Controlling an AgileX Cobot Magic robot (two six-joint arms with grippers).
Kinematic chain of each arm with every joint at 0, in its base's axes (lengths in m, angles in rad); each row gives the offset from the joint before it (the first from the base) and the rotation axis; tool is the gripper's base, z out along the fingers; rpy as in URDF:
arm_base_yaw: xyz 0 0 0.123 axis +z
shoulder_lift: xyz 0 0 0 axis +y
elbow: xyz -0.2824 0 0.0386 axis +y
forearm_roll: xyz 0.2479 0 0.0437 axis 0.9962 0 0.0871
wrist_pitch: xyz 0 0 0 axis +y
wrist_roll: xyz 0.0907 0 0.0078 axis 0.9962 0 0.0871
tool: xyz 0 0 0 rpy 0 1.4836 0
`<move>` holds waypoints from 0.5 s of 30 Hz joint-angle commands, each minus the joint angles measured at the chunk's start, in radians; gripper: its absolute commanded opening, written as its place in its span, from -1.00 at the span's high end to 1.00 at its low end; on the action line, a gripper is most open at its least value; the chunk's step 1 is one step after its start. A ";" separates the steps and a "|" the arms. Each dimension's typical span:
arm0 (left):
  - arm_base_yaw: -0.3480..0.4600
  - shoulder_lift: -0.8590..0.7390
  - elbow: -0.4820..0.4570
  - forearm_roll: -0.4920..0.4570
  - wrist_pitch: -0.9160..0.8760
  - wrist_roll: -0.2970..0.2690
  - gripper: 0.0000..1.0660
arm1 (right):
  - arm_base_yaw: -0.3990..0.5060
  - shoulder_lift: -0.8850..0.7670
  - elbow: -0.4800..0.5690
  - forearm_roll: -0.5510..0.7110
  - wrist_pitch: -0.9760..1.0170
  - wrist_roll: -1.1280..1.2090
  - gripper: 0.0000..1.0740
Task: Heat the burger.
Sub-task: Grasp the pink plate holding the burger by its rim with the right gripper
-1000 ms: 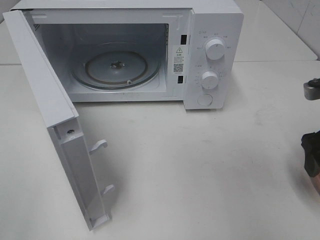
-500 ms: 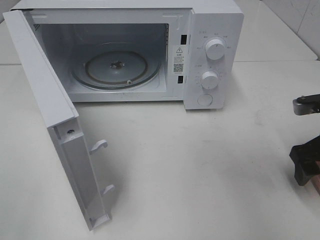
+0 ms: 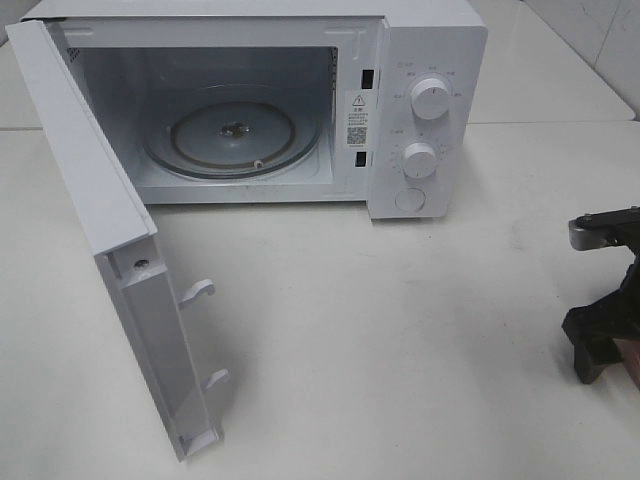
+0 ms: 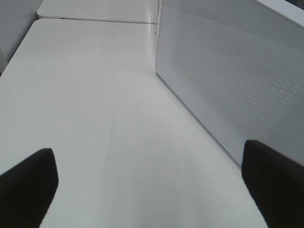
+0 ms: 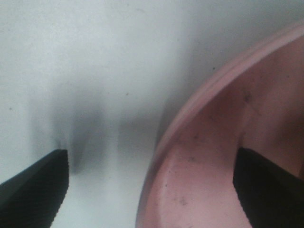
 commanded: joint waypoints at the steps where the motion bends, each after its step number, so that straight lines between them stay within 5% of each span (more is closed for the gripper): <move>1: -0.005 -0.026 0.003 -0.002 -0.010 -0.002 -0.94 | -0.007 0.005 0.005 -0.011 -0.017 0.005 -0.64; 15: -0.005 -0.026 0.003 -0.002 -0.010 -0.002 -0.94 | -0.007 0.005 0.028 -0.008 -0.021 0.011 -0.56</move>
